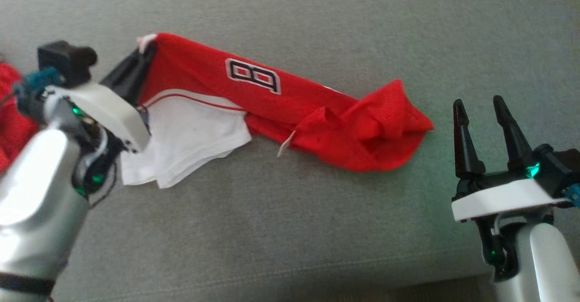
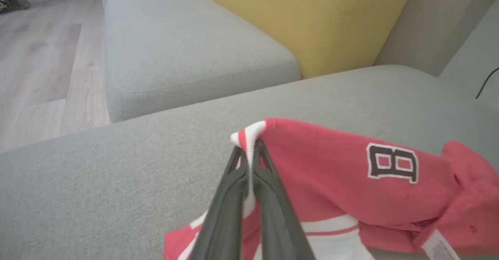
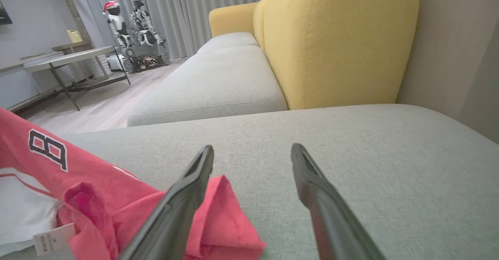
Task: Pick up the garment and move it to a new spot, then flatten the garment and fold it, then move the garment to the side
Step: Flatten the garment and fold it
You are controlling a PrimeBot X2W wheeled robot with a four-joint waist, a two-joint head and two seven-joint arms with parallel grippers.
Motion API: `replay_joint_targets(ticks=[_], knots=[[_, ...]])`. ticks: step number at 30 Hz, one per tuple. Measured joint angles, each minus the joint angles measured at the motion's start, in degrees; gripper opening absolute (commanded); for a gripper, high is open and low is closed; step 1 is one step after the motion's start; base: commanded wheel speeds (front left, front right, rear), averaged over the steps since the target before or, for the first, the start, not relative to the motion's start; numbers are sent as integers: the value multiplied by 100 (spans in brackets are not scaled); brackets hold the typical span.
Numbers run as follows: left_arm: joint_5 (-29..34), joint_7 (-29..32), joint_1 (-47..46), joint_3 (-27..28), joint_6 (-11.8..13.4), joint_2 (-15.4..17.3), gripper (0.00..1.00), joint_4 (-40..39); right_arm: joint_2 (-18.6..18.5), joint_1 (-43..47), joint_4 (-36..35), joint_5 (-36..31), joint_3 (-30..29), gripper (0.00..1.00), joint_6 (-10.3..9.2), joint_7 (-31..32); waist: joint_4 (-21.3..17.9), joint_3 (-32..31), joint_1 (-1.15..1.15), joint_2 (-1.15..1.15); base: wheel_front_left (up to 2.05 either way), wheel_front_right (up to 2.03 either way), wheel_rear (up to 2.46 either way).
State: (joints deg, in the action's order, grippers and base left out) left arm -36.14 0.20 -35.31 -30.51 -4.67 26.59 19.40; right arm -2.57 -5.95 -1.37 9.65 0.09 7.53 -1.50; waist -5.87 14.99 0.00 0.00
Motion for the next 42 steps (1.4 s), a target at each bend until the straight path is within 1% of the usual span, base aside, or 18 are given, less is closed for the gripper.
replay_joint_targets(ticks=[5,6,7,8,11,13,14,15,18,19,20,23,28,30,33,35,38,42], knots=[[-157,68,-507,-38,-191,-59,0,1247,-1,-64,40,48,82,100,0,-104,-282,207,0,0,0,0,0],[-196,40,-590,-38,-197,-91,24,1461,0,-65,52,53,87,100,0,-110,-328,240,0,0,0,0,0],[-232,-5,-673,-41,-213,-136,86,1673,-1,-65,68,53,87,100,0,-112,-367,271,0,0,0,0,0],[-252,-57,-743,-48,-234,-177,100,1839,-1,-65,82,53,85,100,0,-140,-398,293,0,0,0,0,0],[-293,-320,-882,-87,-242,-320,100,2172,-1,-65,111,53,73,100,0,-154,-432,295,0,0,0,0,0],[-292,-639,-893,-81,-243,-388,100,2247,-1,-65,109,52,29,100,0,-154,-396,258,0,0,0,0,0],[-292,-639,-893,-81,-243,-388,100,2247,-1,-65,109,52,29,100,0,-154,-396,258,0,0,0,0,0],[-291,-811,-892,-68,-241,-412,100,2281,-1,-65,109,51,1,100,0,-154,-370,235,0,0,0,0,0],[-199,-1238,-864,-31,-105,-463,100,2269,-1,-63,107,34,-43,100,0,-152,-260,143,0,0,0,0,0],[-70,-1393,-769,-4,82,-479,100,2067,-1,-58,102,-7,-66,100,0,-143,-168,71,0,0,0,0,0],[-70,-1393,-769,-4,82,-479,100,2067,-1,-58,102,-7,-66,100,0,-143,-168,71,0,0,0,0,0],[119,-1450,-412,132,409,-503,100,1570,-2,-50,76,-81,-102,100,0,-77,-16,-50,0,0,0,0,0],[578,-1452,583,531,987,-489,100,278,-1,-38,24,-168,-115,100,0,30,255,-249,0,0,0,0,0],[728,-1477,981,641,1139,-483,100,-174,-1,-23,21,-198,-116,100,0,60,347,-329,0,0,0,0,0],[893,-1486,1600,697,1285,-482,100,-658,-1,22,22,-220,-86,100,0,124,462,-465,0,0,0,0,0],[947,-1486,1985,697,1332,-489,100,-911,-2,98,29,-253,-63,100,0,154,521,-559,0,0,0,0,0],[1029,-1486,2440,698,1417,-488,100,-1169,-2,194,35,-267,-26,100,0,202,582,-703,0,0,0,0,0],[1079,-1486,2795,711,1488,-486,100,-1361,-1,221,46,-267,1,100,0,212,630,-865,0,0,0,0,0]])
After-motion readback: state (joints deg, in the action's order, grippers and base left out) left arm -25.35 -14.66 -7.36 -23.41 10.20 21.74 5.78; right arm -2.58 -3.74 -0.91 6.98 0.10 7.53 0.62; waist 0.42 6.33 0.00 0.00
